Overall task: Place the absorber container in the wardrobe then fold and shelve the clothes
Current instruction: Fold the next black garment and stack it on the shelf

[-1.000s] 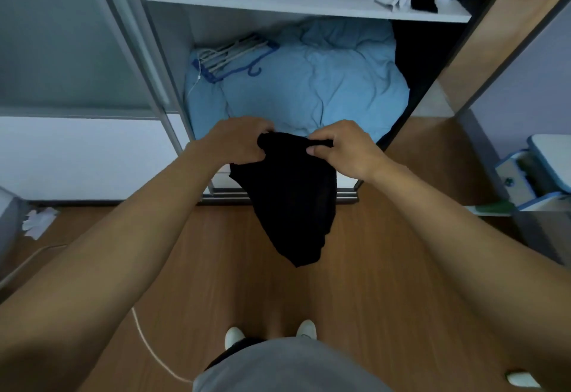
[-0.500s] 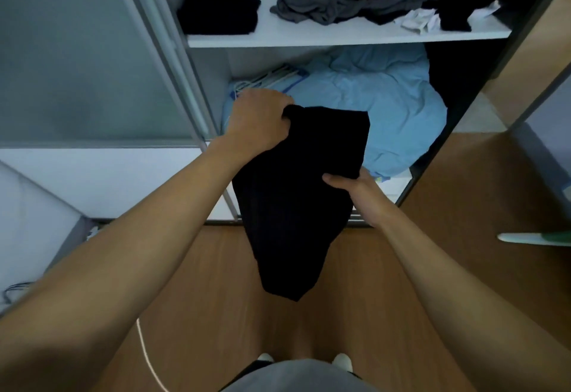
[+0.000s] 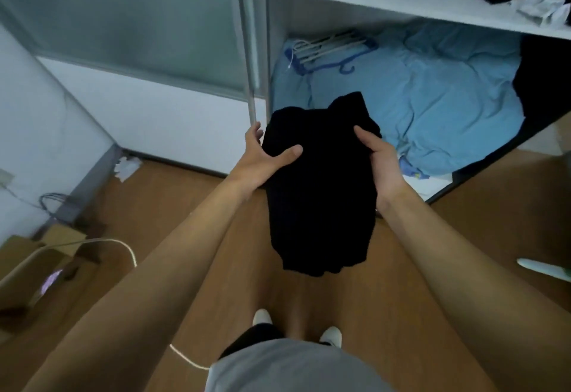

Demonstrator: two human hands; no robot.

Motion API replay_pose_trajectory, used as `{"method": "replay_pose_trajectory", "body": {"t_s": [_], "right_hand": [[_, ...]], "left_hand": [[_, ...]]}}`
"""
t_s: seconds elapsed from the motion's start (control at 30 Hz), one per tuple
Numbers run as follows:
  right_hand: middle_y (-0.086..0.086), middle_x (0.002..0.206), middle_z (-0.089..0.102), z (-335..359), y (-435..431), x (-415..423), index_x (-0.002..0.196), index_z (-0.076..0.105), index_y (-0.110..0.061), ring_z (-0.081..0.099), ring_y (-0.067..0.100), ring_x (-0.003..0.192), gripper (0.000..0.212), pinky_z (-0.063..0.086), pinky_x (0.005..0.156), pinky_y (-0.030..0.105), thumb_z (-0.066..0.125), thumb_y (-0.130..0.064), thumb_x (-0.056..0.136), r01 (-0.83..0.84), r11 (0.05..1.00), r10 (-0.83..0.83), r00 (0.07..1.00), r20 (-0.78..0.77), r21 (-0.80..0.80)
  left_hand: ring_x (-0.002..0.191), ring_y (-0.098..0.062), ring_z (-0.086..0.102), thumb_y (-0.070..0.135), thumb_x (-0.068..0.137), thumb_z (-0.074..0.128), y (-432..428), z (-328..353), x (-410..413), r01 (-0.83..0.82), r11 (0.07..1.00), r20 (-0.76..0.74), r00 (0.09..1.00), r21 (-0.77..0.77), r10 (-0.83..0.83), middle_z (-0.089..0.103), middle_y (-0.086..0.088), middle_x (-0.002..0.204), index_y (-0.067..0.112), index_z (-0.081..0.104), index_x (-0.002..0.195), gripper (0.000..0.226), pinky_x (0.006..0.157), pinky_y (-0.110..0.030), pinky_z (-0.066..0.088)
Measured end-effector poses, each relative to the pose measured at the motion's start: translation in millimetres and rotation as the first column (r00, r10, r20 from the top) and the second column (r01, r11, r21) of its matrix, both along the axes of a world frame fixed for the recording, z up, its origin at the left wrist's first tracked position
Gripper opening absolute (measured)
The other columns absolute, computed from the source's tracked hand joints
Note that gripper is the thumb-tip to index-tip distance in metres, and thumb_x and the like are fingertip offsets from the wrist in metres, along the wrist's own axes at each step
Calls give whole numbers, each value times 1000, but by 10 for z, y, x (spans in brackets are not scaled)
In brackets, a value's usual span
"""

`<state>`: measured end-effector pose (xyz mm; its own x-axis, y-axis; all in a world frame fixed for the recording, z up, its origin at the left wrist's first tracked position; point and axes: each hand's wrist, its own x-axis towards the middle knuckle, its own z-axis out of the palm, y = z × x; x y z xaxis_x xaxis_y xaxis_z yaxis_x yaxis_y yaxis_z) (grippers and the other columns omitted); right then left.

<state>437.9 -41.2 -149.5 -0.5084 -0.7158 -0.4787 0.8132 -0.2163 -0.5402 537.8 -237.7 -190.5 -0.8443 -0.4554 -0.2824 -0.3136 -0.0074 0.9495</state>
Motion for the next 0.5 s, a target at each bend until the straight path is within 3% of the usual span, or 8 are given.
{"method": "replay_pose_trajectory", "body": {"t_s": [0.07, 0.2, 0.33, 0.43, 0.5], "right_hand": [[10, 131, 61, -33, -71, 65, 134, 62, -7, 56, 26, 127, 54, 37, 114, 37, 72, -28, 85, 44, 995, -42, 999, 24, -84], [10, 117, 69, -110, -194, 204, 121, 70, -8, 66, 26, 110, 39, 43, 109, 40, 70, -22, 85, 97, 976, -90, 995, 46, -193], [12, 119, 72, -116, -190, 248, 115, 74, -6, 68, 28, 111, 32, 51, 100, 42, 67, -20, 87, 143, 975, -145, 989, 2, -168], [13, 125, 70, -118, -65, 183, 113, 75, -5, 67, 28, 116, 32, 55, 95, 44, 63, -24, 91, 208, 974, -212, 977, -37, -93], [14, 121, 71, -140, 49, 114, 106, 78, -4, 69, 29, 111, 36, 59, 85, 43, 54, -30, 98, 260, 965, -261, 964, -41, -38]], "left_hand": [[134, -14, 48, 64, 51, 84, -131, -260, 114, -3, 979, 35, 999, 206, -4, 42, 0, 153, 28, 13, 157, 133, 116, -35, 36], [133, -20, 54, 59, 68, 79, -390, -591, 270, 147, 887, -69, 989, 438, -130, 57, -3, 144, 18, 37, 151, 102, 113, -37, 41], [128, -15, 58, 67, 61, 82, -557, -656, 299, 267, 834, -110, 963, 484, -244, 63, 3, 136, 23, 49, 141, 97, 102, -28, 50], [125, -14, 61, 55, 67, 87, -486, -653, 182, 299, 810, -82, 951, 505, -300, 66, 4, 134, 27, 53, 138, 84, 100, -29, 52], [120, -16, 64, 46, 72, 87, -339, -611, 88, 267, 831, -96, 963, 487, -253, 68, 2, 130, 23, 56, 137, 76, 94, -27, 55]]}}
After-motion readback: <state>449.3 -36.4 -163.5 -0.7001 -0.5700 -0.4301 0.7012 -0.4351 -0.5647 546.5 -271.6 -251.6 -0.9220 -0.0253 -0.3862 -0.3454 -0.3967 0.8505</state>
